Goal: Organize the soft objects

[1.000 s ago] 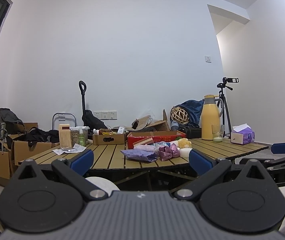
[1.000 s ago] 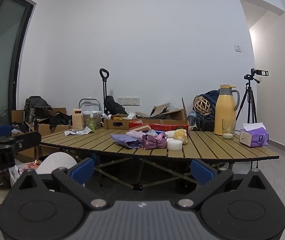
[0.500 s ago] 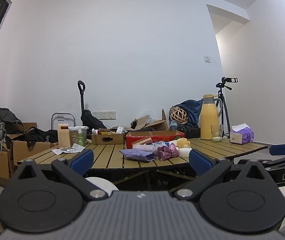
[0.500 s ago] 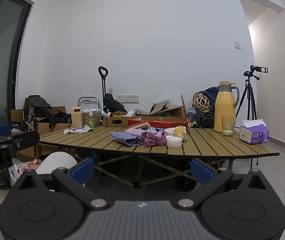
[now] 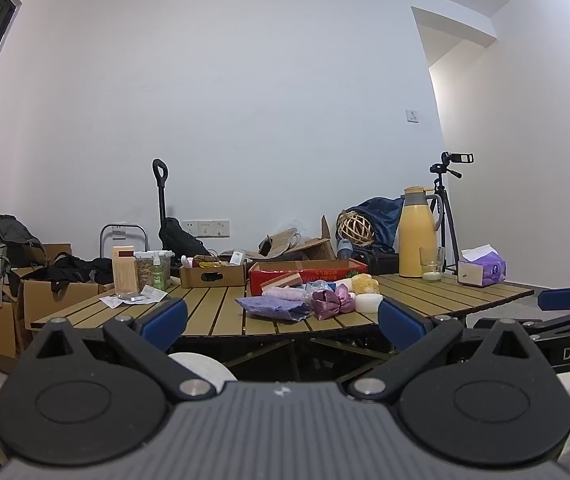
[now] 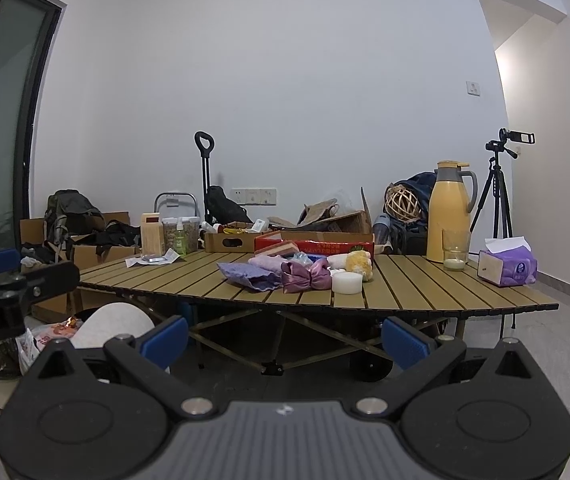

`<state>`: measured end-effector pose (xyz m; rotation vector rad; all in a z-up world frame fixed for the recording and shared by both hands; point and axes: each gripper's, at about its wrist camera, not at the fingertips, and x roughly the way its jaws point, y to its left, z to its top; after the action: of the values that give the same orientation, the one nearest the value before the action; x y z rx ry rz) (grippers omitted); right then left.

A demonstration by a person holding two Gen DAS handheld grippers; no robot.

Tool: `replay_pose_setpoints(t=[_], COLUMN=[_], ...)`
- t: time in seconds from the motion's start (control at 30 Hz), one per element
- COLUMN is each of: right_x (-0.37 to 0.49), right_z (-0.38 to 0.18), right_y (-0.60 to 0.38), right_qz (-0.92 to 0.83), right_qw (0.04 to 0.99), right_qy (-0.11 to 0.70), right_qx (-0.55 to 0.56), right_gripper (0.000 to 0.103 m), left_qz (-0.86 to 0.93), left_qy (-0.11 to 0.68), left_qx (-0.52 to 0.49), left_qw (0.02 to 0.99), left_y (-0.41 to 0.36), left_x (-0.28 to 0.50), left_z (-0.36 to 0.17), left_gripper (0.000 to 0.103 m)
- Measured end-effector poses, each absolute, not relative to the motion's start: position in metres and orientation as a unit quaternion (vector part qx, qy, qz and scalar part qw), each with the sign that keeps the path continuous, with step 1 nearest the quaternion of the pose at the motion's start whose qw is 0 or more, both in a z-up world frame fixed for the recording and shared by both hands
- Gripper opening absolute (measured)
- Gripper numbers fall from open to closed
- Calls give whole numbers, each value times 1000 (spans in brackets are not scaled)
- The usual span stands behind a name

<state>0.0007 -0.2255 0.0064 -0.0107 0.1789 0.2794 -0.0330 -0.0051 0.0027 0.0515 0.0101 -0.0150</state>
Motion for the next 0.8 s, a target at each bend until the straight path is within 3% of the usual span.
replay_pose_setpoints(t=[0.8], right_x=[19], right_z=[4], right_y=[-221], right_qz=[135], right_qw=[987], right_qy=[83], right_qx=[-7], right_gripper=[103], left_qz=[-4], left_qy=[26], left_qx=[23], left_qw=[999], left_y=[-1], left_x=[14], left_z=[4], left_gripper=[103])
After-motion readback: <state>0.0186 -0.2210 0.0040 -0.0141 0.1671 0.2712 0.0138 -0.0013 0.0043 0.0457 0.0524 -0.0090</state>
